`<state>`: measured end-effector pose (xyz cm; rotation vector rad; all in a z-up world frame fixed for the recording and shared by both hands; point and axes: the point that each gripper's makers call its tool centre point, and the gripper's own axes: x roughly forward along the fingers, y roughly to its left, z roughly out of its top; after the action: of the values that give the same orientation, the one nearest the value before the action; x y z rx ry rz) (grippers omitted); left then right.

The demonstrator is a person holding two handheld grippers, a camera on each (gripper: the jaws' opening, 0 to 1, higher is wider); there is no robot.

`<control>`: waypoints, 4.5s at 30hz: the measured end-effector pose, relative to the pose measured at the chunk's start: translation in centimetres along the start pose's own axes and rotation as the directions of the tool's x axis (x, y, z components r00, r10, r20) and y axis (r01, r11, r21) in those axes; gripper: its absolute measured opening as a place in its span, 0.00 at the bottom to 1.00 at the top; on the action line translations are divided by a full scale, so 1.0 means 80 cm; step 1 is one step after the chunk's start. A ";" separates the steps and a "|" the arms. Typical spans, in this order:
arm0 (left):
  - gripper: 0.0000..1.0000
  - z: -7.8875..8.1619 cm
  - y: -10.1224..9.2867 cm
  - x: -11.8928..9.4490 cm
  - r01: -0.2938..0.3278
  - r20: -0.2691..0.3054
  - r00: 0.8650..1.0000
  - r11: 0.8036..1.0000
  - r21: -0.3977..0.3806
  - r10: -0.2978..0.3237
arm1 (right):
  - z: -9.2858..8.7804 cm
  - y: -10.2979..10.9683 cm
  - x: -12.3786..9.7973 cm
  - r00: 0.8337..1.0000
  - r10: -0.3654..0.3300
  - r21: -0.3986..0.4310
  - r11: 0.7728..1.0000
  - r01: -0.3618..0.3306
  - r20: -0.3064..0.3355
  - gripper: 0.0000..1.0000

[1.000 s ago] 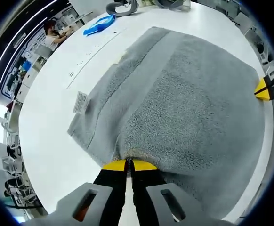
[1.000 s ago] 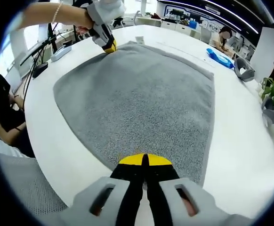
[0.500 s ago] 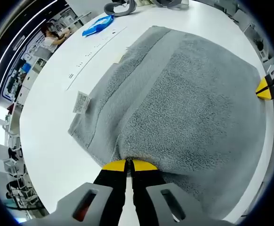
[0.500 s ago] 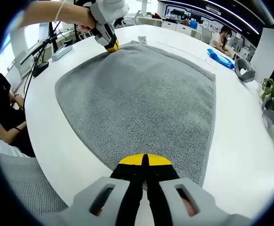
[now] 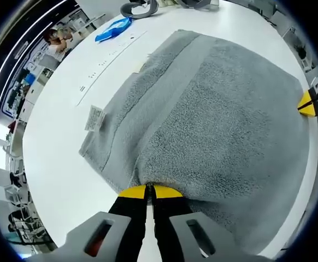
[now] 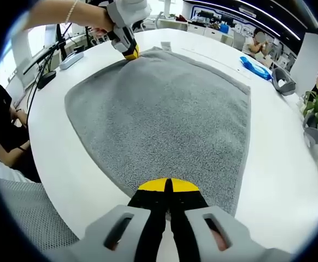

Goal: Fold the towel on the table until its edges align and the towel forms a compact rectangular stack.

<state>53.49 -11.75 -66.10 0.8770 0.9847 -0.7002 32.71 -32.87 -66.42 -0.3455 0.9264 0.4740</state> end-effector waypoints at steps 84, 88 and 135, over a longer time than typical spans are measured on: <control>0.21 -0.112 -0.210 -0.113 0.140 0.453 0.891 0.967 -0.215 -0.028 | -0.063 -0.023 -0.044 0.999 0.028 -0.027 0.999 -0.027 0.031 0.12; 0.13 -0.117 -0.209 -0.107 0.089 0.413 0.911 0.981 -0.169 -0.012 | -0.064 -0.030 -0.043 1.000 -0.011 -0.089 0.996 0.012 0.018 0.03; 0.02 -0.090 -0.181 -0.193 0.006 0.430 0.899 0.976 -0.215 0.090 | -0.010 -0.042 -0.116 0.994 -0.023 0.001 1.000 0.023 0.106 0.00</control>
<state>32.52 -10.72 -58.36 0.5177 0.6177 -0.7017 29.21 -38.33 -58.91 -0.3283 0.8183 0.4671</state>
